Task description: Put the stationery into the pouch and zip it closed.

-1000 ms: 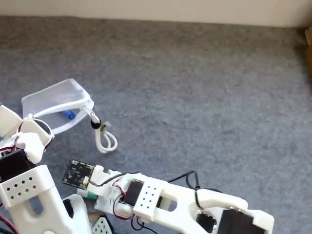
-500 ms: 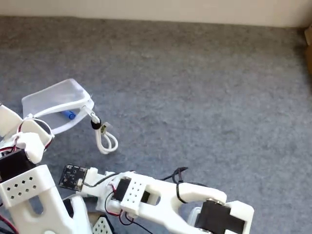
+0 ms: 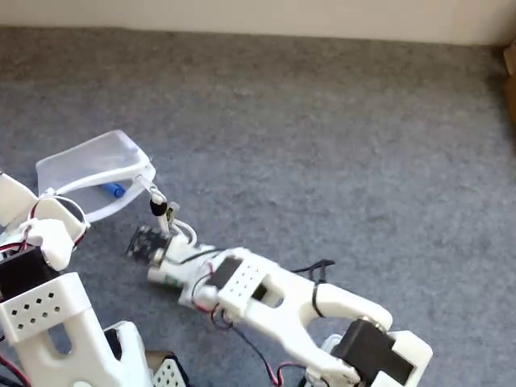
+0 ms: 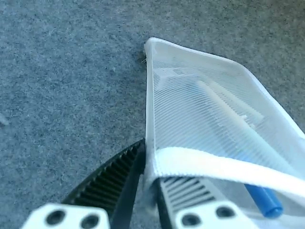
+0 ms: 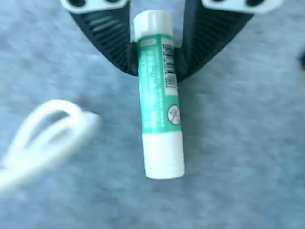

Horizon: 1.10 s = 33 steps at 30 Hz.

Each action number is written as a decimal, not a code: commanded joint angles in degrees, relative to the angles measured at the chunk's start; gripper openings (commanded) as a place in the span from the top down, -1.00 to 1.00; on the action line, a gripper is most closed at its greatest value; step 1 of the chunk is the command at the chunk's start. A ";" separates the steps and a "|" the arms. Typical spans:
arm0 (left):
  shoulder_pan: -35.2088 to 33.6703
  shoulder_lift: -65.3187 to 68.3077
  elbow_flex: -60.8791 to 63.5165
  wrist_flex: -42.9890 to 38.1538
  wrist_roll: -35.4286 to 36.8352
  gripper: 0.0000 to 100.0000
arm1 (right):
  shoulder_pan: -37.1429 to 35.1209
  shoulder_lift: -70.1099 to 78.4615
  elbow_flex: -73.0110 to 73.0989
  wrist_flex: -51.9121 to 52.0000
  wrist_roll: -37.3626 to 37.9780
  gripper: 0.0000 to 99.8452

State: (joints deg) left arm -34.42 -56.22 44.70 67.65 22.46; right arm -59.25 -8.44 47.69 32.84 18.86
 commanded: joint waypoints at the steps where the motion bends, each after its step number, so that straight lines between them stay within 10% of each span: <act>1: -0.66 -0.48 -0.66 -1.41 0.44 0.98 | 6.81 -2.68 -5.14 -0.31 2.90 0.96; 20: -0.84 -0.48 -0.66 -1.41 0.44 0.98 | 28.00 20.26 -24.84 -6.99 0.09 0.96; 33: -0.84 -0.48 -0.66 -1.41 0.35 0.98 | 34.07 32.48 -50.24 13.76 -13.27 0.96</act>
State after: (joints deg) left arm -34.42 -56.22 44.70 67.65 22.46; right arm -26.20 23.91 4.62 42.95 6.37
